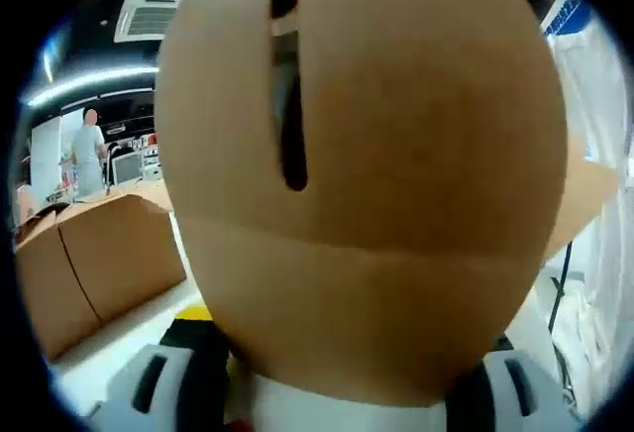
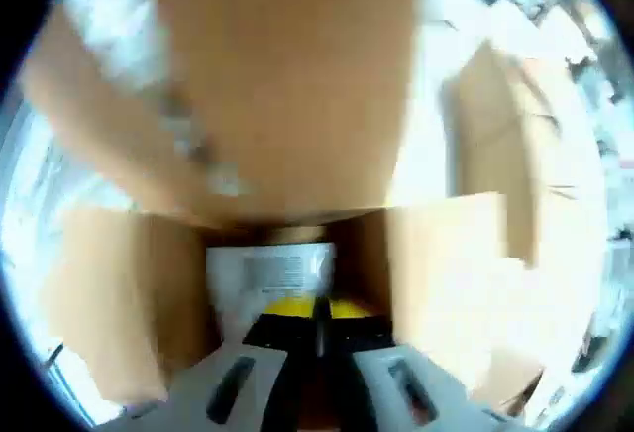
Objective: Pick up one paper box from the group, open the paper box, and remove the item inside
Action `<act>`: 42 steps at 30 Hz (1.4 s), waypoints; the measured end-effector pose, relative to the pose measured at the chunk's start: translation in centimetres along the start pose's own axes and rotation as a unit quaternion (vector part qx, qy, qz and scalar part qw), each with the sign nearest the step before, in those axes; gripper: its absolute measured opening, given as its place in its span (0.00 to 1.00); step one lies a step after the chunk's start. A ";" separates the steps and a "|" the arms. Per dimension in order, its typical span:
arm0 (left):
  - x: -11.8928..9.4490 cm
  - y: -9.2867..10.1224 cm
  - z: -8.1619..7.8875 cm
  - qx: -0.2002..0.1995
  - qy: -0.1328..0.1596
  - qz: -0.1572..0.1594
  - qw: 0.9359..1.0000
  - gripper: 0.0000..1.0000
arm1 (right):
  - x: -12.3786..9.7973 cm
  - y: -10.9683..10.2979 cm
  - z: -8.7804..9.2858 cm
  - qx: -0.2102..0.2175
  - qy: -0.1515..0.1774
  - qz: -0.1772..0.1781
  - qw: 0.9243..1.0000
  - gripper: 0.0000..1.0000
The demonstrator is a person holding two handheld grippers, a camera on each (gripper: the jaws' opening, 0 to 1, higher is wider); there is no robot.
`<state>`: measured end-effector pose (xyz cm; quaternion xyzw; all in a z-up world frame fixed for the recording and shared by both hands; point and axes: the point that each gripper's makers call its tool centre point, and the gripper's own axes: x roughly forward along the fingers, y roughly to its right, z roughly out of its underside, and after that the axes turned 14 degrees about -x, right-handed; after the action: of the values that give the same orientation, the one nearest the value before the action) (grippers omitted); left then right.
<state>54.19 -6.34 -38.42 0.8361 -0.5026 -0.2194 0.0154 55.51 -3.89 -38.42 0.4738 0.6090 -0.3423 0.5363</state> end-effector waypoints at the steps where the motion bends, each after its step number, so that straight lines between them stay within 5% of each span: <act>1: 0.0 0.0 0.1 0.000 -0.002 -0.001 1.000 0.89 | 0.0 -0.1 0.0 -0.031 0.000 0.004 1.000 0.03; 5: 0.0 -0.1 0.1 -0.001 -0.001 0.001 1.000 0.89 | -0.4 -1.7 -0.3 -0.014 0.001 -0.034 0.999 0.21; 11: 0.0 -0.3 -0.1 0.001 0.004 -0.003 1.000 0.88 | -0.8 -2.5 -0.9 0.009 0.013 -0.072 0.997 0.33; 38: -0.6 -0.5 0.1 -0.002 0.005 -0.002 1.000 0.86 | -5.6 -3.0 -2.6 0.041 0.085 -0.075 0.993 0.15; 42: -0.7 -0.3 0.2 -0.002 0.005 0.000 1.000 0.83 | -6.3 -4.5 -3.3 0.056 0.100 -0.108 0.987 0.07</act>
<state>54.09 -5.56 -38.40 0.8371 -0.5021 -0.2164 0.0191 49.97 -3.55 -32.07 0.4664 0.6870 -0.3829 0.4049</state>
